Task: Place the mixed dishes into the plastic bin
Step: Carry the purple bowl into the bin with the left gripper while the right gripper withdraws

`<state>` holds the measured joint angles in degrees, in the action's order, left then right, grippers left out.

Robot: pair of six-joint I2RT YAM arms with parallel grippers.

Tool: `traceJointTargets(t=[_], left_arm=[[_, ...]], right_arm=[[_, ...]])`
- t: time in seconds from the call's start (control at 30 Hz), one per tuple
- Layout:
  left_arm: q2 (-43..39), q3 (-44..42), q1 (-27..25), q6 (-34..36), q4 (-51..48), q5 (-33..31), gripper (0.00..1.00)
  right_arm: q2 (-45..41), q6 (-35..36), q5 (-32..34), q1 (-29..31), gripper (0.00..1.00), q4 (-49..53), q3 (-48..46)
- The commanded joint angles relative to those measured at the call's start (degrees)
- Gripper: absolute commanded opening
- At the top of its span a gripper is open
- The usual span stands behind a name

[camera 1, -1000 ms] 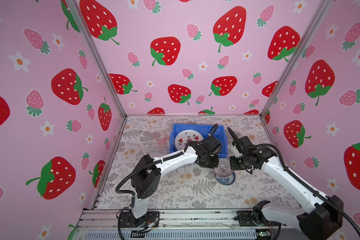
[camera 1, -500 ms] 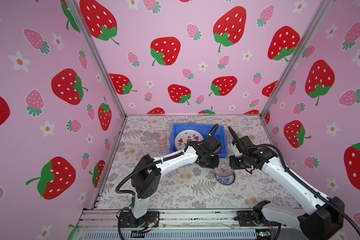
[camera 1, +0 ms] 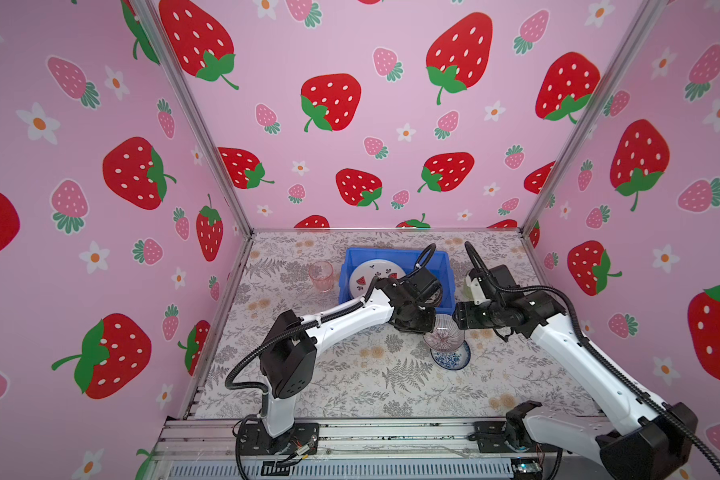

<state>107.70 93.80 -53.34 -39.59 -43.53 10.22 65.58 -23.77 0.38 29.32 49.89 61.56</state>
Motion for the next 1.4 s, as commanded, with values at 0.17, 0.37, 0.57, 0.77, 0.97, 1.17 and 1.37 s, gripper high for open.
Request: traceJointTargets(t=[0.17,0.37,0.57,0.77,0.97,1.17,1.37], left_arm=[[-1.94,8.45,4.05,3.37,-3.9,-1.02,0.0],[1.5,14.45,9.27,7.73,-6.81,-0.25,0.0],[5.62,20.02,14.08,10.88,-8.13,1.49,0.0],[11.15,24.73,17.15,11.95,-7.84,4.53,0.0],[16.39,29.58,17.53,11.89,-7.89,7.15,0.0],[19.29,31.86,17.42,12.11,-8.12,7.89,0.0],[20.59,32.04,17.46,12.42,-8.04,8.06,0.0]], right_arm=[[-4.06,4.08,-1.36,-5.07,0.79,1.16,-1.25],[-9.17,2.05,-0.8,-7.04,0.8,3.61,-4.07],[-16.18,-2.46,0.87,-7.26,0.8,7.12,-8.48],[-23.17,-7.08,1.51,-7.3,0.81,11.2,-10.31],[-27.46,-10.12,2.42,-7.27,0.81,15.58,-10.23],[-30.06,-12.04,3.12,-7.32,0.81,18.01,-10.41],[-31.36,-12.79,3.48,-7.32,0.82,19.14,-10.8]])
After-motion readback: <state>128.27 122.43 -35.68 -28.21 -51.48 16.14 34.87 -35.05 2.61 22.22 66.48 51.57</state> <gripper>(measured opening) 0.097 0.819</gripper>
